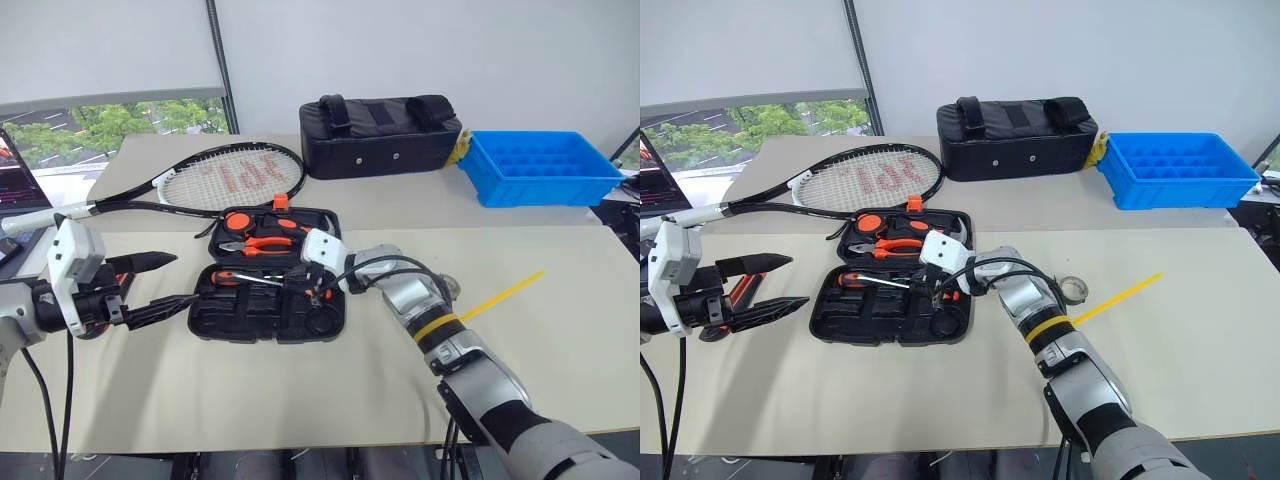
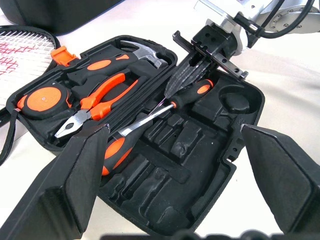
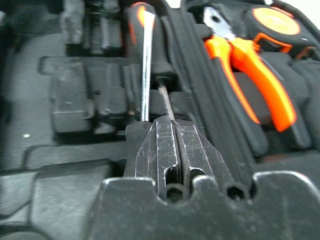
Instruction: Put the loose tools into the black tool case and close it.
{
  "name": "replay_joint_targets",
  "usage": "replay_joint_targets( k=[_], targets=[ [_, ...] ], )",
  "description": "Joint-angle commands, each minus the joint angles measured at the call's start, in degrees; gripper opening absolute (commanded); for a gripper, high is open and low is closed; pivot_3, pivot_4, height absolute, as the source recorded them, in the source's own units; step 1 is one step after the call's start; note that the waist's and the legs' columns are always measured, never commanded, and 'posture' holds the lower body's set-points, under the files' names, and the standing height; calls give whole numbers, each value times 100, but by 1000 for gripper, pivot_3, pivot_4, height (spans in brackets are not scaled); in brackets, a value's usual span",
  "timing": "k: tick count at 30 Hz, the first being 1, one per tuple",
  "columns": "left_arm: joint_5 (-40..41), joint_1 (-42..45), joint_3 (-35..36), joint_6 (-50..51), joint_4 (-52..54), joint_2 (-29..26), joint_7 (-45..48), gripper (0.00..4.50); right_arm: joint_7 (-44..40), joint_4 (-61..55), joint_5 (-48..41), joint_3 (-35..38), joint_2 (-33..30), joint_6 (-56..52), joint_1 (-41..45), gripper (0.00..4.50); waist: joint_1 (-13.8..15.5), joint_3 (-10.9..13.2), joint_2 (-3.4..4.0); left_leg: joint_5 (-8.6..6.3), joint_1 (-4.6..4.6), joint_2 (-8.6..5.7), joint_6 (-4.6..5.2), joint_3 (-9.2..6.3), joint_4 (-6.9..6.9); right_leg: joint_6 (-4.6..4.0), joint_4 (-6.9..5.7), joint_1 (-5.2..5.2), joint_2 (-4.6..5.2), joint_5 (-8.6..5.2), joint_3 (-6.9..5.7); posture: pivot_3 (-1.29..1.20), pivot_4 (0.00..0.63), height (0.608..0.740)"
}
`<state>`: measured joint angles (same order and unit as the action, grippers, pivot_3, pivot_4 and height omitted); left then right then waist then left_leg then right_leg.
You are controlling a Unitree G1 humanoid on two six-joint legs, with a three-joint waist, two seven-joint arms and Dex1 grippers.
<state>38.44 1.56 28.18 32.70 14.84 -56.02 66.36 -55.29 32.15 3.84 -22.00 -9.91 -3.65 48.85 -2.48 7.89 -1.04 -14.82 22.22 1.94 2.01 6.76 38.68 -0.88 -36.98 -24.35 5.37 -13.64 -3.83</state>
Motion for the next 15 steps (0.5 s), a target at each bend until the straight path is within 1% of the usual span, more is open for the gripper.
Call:
replay_joint_targets(
  k=[1,4,7,9,12,15],
  targets=[
    [-9,35,81,-109,54,-58,-19,4500,-451,-425,-143,-61,-73,296,-56,28,1,0,0,0,0,0,0,0,0,0,0,0,0,0,0,0,150,712],
    [-13,46,64,-104,48,-59,-23,4500,-70,-317,43,55,-69,400,21,28,-8,0,0,0,-1,0,0,0,0,0,0,0,-1,0,-1,0,150,712],
    [-19,57,44,-104,53,-56,-36,4500,268,-252,11,269,-9,452,142,28,-2,0,0,1,-1,0,-3,0,0,0,-2,-1,-1,0,-1,0,150,712],
    [-29,69,27,-114,46,-50,-49,4500,251,-423,-262,451,69,307,141,28,-2,0,0,1,-1,0,-4,0,0,0,-2,-1,0,0,-1,0,150,712],
    [-46,58,10,-125,41,-41,-74,4500,63,-818,-825,681,285,-335,-87,28,-5,0,0,1,0,1,-4,0,-1,0,-2,-1,0,0,0,0,150,712],
    [-47,51,-4,-124,49,-39,-83,4500,61,-860,-686,517,255,-358,-279,28,-4,0,0,1,-2,2,-5,-2,-4,-1,-1,0,1,0,2,0,150,712]
  ],
)
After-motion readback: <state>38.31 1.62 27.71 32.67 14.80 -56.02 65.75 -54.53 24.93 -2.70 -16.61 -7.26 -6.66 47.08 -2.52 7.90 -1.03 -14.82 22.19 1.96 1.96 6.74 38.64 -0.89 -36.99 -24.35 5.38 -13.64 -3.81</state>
